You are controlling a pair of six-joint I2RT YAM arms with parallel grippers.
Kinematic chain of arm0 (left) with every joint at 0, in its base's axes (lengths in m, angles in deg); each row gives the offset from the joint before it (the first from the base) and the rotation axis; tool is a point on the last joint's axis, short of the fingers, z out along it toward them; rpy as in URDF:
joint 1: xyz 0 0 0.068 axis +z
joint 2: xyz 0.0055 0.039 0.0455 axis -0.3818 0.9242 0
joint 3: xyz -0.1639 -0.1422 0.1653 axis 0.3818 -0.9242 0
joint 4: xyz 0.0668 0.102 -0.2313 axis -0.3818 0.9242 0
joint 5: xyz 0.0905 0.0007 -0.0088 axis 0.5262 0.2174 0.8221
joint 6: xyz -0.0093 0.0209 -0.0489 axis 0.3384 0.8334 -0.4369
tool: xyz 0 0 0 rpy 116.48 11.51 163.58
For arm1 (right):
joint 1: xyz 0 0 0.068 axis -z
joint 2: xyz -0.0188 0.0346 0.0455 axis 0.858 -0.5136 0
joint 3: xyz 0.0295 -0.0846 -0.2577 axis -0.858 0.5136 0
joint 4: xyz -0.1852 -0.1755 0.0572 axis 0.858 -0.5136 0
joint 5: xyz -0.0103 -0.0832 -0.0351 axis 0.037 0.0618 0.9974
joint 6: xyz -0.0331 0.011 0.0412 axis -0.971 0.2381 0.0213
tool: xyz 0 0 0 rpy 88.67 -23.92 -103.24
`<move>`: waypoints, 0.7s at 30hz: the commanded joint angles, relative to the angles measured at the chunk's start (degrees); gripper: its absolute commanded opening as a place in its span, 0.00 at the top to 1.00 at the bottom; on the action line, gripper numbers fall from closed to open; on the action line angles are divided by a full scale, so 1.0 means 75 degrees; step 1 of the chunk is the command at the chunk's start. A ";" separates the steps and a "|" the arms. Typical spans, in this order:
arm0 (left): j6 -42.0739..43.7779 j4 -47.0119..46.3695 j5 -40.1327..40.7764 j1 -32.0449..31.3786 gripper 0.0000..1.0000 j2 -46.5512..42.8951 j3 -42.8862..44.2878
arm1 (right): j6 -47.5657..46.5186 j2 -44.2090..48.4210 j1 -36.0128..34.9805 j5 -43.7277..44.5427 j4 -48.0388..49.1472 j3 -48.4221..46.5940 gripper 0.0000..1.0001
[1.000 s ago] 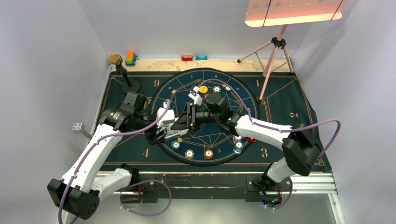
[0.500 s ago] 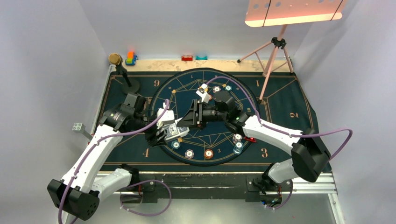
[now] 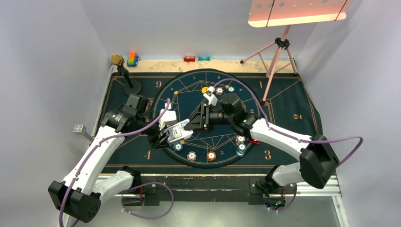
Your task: Distribute texas hold em gaming equipment
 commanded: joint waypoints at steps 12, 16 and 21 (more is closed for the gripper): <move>-0.0095 0.0016 -0.0623 -0.0028 0.81 -0.0034 0.0287 | -0.0693 0.0746 0.0427 0.0544 -0.0838 0.0107 0.66; -0.0086 -0.0002 -0.0611 -0.0028 0.81 -0.0029 0.0236 | -0.1054 0.0946 0.0431 0.0934 -0.1481 -0.0185 0.66; -0.0096 -0.0045 -0.0623 -0.0026 0.82 -0.0028 0.0213 | -0.1049 0.1043 0.0421 0.0903 -0.1301 -0.0260 0.52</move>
